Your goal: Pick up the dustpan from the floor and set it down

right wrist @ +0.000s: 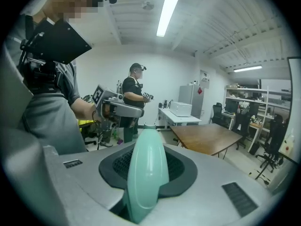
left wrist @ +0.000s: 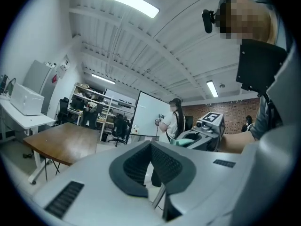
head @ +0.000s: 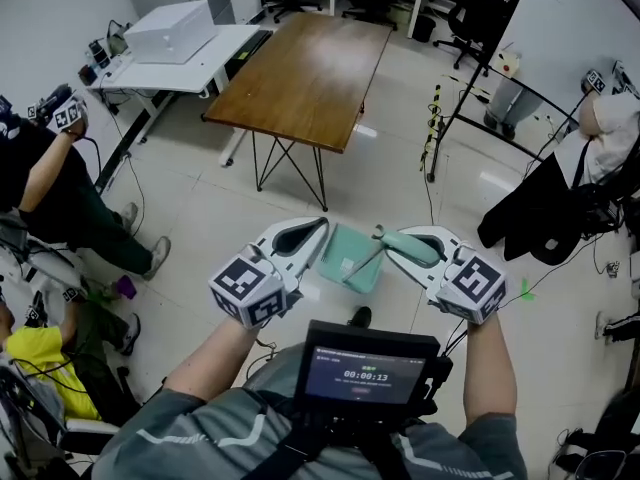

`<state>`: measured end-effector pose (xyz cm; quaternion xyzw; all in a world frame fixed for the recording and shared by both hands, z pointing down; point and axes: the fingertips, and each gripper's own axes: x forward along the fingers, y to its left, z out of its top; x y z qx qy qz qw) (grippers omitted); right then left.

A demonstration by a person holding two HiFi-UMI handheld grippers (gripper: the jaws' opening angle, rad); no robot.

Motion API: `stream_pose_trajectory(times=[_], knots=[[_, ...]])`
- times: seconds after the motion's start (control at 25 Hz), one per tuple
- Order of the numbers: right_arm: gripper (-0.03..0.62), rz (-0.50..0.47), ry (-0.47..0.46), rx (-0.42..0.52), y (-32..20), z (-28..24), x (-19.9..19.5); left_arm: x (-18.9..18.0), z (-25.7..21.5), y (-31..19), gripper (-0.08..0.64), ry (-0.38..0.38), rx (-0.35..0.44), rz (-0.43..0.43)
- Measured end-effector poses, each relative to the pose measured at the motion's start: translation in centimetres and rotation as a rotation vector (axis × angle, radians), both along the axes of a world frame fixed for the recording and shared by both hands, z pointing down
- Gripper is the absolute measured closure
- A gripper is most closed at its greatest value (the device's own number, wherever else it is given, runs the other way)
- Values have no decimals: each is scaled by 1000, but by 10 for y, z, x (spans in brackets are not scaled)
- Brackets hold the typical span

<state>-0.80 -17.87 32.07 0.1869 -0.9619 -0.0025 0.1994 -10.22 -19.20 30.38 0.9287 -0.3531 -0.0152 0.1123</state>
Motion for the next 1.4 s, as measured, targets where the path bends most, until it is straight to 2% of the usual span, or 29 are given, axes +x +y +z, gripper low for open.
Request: stream_pose_trajectory(times=[0.16, 0.28, 0.44, 0.56, 0.68, 0.88, 1.08, 1.4], knots=[[476, -47, 12, 6, -67, 7, 45, 50, 4, -74, 540, 47, -40, -47], [476, -63, 26, 6, -114, 15, 77, 87, 11, -123, 540, 20, -43, -69], [476, -66, 29, 12, -178, 22, 96, 106, 17, -184, 540, 3, -54, -95], [477, -40, 31, 6, -221, 25, 110, 122, 21, -224, 540, 1, -65, -66], [477, -21, 38, 11, -259, 23, 116, 124, 20, -260, 540, 14, -67, -45], [477, 17, 37, -7, -309, 24, 119, 118, 20, -312, 540, -7, -59, -16], [477, 31, 50, -1, -351, 35, 108, 102, 31, -355, 540, 15, -62, 0], [477, 39, 76, -39, -399, 88, 102, 100, 84, -405, 540, -28, -108, 21]])
